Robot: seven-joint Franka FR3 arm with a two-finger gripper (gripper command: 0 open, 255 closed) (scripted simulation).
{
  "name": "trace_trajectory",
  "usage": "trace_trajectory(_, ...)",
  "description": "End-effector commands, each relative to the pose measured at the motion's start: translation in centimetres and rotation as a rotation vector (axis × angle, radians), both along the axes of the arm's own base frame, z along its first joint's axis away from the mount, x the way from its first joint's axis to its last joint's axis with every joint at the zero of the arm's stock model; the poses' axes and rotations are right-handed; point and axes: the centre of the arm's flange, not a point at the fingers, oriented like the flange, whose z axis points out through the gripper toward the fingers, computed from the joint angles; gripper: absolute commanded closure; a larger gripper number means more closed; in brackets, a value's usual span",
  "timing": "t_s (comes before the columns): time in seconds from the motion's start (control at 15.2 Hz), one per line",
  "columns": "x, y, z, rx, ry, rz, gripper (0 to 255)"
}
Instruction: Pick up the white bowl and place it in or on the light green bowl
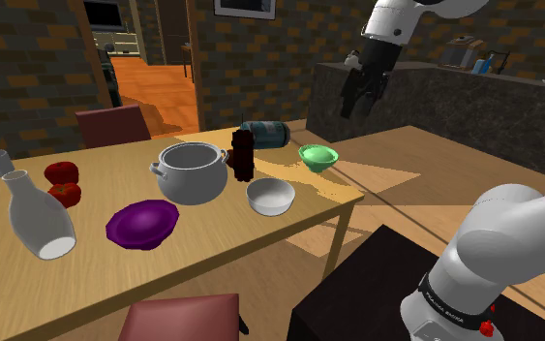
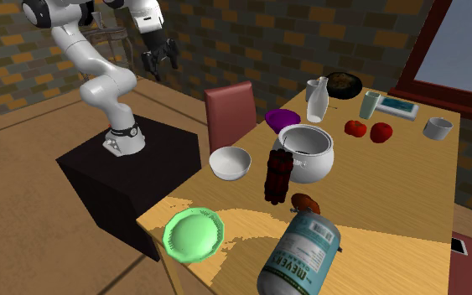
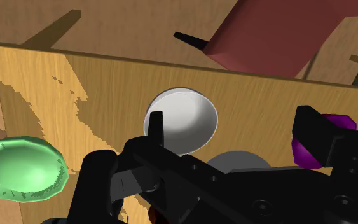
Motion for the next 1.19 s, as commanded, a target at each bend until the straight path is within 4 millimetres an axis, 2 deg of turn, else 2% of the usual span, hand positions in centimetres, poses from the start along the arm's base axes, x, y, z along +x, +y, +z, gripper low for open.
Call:
trace_trajectory(0.0,0.0,0.0,0.0,0.000,0.000,0.000,0)
trace_trajectory(1.12,12.7,-3.7,-18.6,0.060,0.042,-0.100,0)
